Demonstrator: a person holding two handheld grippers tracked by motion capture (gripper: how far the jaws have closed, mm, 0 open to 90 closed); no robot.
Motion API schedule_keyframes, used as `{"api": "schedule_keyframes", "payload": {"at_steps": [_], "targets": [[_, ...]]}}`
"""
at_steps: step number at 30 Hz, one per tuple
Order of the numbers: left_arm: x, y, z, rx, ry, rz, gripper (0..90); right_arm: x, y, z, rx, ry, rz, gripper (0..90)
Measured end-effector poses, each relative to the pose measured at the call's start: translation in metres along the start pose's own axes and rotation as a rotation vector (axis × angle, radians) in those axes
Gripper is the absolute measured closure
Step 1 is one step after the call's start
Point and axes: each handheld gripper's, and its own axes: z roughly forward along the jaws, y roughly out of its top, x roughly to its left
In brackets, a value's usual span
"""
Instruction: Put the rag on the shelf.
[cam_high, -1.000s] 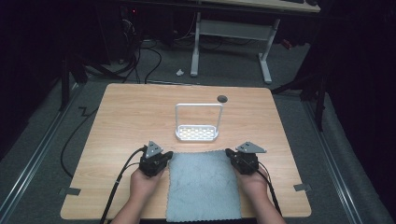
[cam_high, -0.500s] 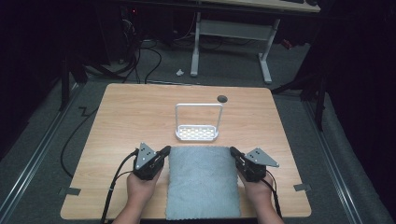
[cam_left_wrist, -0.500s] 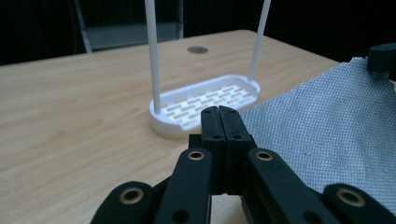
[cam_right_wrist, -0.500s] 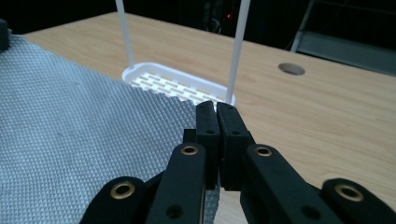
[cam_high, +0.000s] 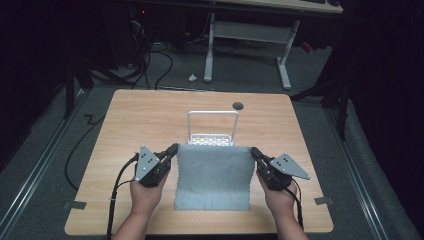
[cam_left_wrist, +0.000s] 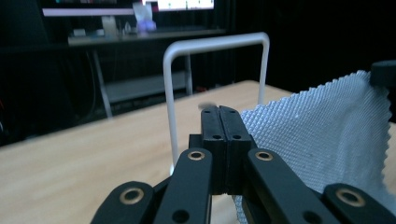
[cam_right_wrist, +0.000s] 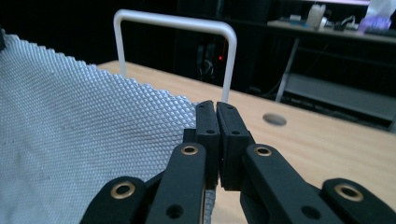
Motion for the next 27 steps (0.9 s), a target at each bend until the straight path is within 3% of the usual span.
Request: {"api": "schedule_keyframes", "payload": {"at_steps": [7, 27], "targets": [[0.003, 0.029, -0.002, -0.069, 0.009, 0.037, 90.0, -0.002, 0.020, -0.004, -0.063, -0.007, -0.009, 89.6], [0.017, 0.090, 0.002, -0.173, 0.044, 0.111, 90.0, -0.009, 0.088, -0.006, -0.196, -0.022, -0.070, 89.6]]}}
